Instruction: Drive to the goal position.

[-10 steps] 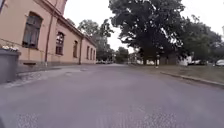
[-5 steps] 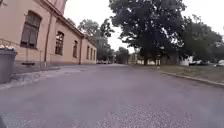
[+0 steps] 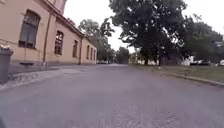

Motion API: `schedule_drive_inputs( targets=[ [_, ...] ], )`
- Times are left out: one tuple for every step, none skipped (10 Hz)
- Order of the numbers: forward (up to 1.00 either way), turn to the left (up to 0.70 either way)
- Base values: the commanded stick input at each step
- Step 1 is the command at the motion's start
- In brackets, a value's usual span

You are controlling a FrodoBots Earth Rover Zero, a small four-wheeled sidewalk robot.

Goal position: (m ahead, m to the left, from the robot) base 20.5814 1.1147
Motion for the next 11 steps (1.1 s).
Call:
schedule_drive_inputs(
  targets=[
    [0.45,0.00],
    [0.45,0.00],
    [0.45,0.00],
    [0.45,0.00],
    [0.45,0.00],
    [0.45,0.00],
    [0.45,0.00],
    [0.45,0.00],
    [0.45,0.00],
    [0.45,0.00],
    [0.45,0.00]
  ],
)
